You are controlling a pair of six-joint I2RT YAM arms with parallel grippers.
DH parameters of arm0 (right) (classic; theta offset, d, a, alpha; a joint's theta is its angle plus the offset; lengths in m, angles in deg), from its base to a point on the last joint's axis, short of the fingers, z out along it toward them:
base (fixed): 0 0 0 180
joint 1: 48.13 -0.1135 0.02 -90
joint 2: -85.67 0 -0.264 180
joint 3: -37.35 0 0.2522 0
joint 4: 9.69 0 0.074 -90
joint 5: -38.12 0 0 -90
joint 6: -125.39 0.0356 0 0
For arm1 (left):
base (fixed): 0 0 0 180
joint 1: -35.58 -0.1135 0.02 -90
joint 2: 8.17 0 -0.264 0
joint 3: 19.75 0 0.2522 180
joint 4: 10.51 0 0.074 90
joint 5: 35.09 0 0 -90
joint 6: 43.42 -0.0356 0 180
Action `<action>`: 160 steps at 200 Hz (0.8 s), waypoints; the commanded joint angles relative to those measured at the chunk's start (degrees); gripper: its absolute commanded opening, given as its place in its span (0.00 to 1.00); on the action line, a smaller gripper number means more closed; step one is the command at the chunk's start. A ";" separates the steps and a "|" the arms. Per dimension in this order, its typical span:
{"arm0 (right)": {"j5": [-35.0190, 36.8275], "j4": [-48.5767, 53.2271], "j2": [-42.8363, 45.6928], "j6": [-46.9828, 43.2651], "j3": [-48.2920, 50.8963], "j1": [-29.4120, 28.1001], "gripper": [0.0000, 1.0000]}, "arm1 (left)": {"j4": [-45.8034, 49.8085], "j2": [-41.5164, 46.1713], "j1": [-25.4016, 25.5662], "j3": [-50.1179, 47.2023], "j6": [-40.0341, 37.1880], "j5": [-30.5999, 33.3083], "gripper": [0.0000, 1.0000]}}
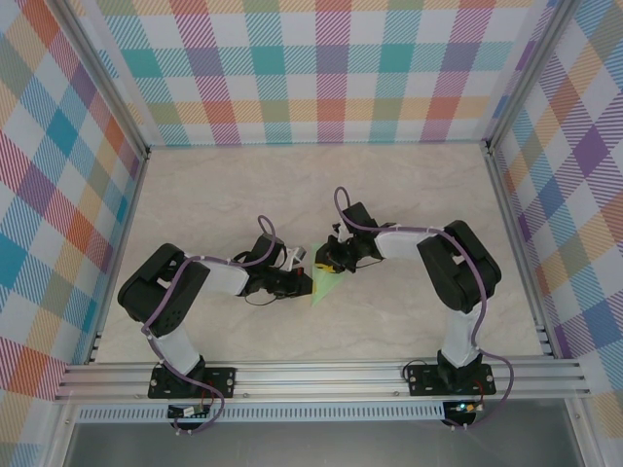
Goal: Fold a paper plane with a square sheet of paper (pick it up from the middle)
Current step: Fourth fold the wing at the center of the table.
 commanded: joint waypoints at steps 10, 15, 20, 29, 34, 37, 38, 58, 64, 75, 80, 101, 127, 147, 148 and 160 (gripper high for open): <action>1.36 2.37 -1.98 -1.45 -1.97 0.46 0.18 | 3.05 -0.01 -0.91 -0.15 -0.48 1.08 0.00; 1.46 2.46 -2.23 -1.62 -1.99 0.47 0.18 | 3.05 -0.07 -0.91 -0.15 -0.50 1.09 0.00; 1.46 2.31 -2.41 -1.68 -2.00 0.47 0.18 | 3.13 -0.19 -0.91 -0.08 -0.45 1.01 0.00; 1.05 2.03 -2.89 -1.79 -2.08 0.47 0.18 | 3.06 -0.25 -0.90 -0.07 -0.43 0.83 0.00; 0.86 2.05 -3.21 -1.92 -2.21 0.47 0.18 | 3.05 -0.34 -0.91 -0.06 -0.40 0.75 0.00; 0.77 2.02 -3.45 -1.96 -2.25 0.47 0.18 | 3.05 -0.36 -0.91 -0.07 -0.42 0.73 0.00; 0.76 1.99 -3.49 -1.97 -2.26 0.47 0.18 | 3.05 -0.39 -0.91 -0.06 -0.37 0.73 0.00; 1.13 2.40 -4.45 -1.90 -2.35 0.46 0.17 | 3.25 -0.04 -0.90 -0.14 -0.31 0.26 0.02; 1.70 2.90 -4.58 -1.96 -2.28 0.43 0.17 | 3.31 0.24 -0.91 -0.32 -0.17 0.22 0.04; 2.08 2.93 -4.68 -1.92 -1.96 0.46 0.17 | 3.47 1.04 -0.92 -0.41 -0.06 -0.13 0.05; 2.08 2.92 -4.68 -1.97 -1.75 0.47 0.17 | 3.53 1.51 -0.89 -0.49 0.01 -0.42 0.06; 1.98 2.53 -4.61 -1.98 -1.04 0.47 0.17 | 4.09 4.15 -0.82 -1.07 0.33 -0.50 0.07; 2.25 2.79 -4.33 -2.24 -0.74 0.47 0.17 | 5.16 6.57 -0.82 -1.45 -0.16 -0.75 0.06; 2.36 2.93 -4.32 -2.28 -0.76 0.47 0.17 | 6.15 6.66 -0.75 -1.70 -0.80 -1.42 0.08; 2.35 2.93 -4.32 -2.31 -0.76 0.47 0.17 | 6.18 6.63 -0.74 -1.71 -0.83 -1.44 0.08; 2.34 2.92 -4.24 -2.34 -0.69 0.46 0.17 | 5.53 6.12 -0.74 -2.10 -0.87 -2.21 0.10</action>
